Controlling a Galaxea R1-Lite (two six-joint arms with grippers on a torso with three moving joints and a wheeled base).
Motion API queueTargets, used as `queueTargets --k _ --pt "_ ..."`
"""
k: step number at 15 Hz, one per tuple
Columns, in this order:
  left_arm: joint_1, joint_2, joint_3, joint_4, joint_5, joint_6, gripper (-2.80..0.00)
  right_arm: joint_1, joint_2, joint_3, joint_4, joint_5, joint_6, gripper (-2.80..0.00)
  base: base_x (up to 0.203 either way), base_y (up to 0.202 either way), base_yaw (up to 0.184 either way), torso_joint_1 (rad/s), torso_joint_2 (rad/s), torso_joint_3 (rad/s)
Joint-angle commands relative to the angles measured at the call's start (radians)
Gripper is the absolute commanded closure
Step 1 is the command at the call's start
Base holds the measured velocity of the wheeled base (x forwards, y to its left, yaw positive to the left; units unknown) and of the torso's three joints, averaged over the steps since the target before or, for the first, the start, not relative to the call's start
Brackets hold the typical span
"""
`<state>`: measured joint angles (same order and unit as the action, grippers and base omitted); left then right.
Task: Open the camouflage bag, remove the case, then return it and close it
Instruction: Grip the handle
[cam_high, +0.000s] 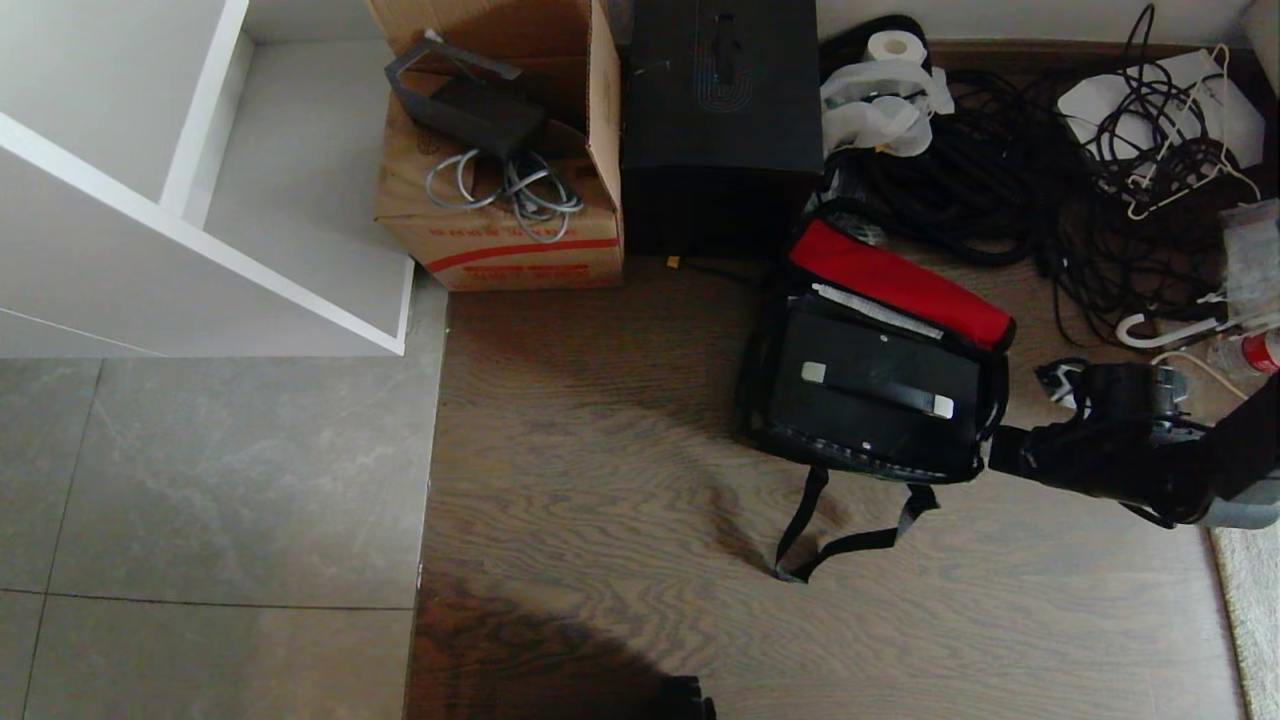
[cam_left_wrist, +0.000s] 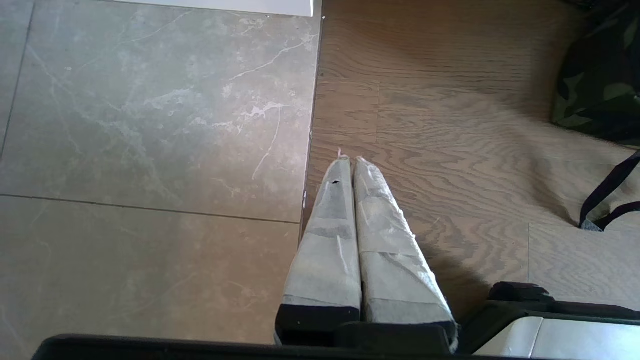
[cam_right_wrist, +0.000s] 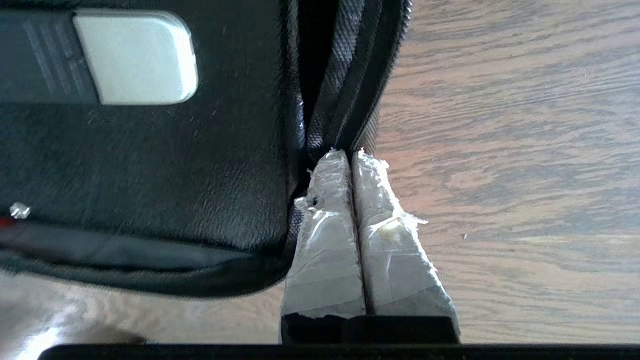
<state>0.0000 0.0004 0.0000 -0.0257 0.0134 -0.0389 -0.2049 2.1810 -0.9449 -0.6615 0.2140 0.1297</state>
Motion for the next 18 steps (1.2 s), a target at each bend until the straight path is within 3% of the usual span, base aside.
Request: queueTargets --k 1,6,15,18 --pt "0.000 0.000 0.009 0.000 0.000 -0.001 0.00 0.028 0.013 0.026 -0.001 0.003 0.007 0.00 0.000 0.000 0.000 0.000 0.00 0.000" --pt "0.002 0.000 0.009 0.000 0.000 -0.001 0.00 0.135 -0.006 0.084 0.010 0.001 0.124 0.00 0.000 0.000 0.000 0.000 0.00 0.000" --pt "0.000 0.000 0.009 0.000 0.000 -0.001 0.00 0.326 -0.084 0.119 0.068 0.000 0.441 0.00 0.000 0.000 0.000 0.000 0.00 0.000" --pt "0.000 0.000 0.009 0.000 0.000 -0.001 0.00 0.320 -0.097 0.120 0.102 0.004 0.414 0.00 0.000 0.000 0.000 0.000 0.00 0.000"
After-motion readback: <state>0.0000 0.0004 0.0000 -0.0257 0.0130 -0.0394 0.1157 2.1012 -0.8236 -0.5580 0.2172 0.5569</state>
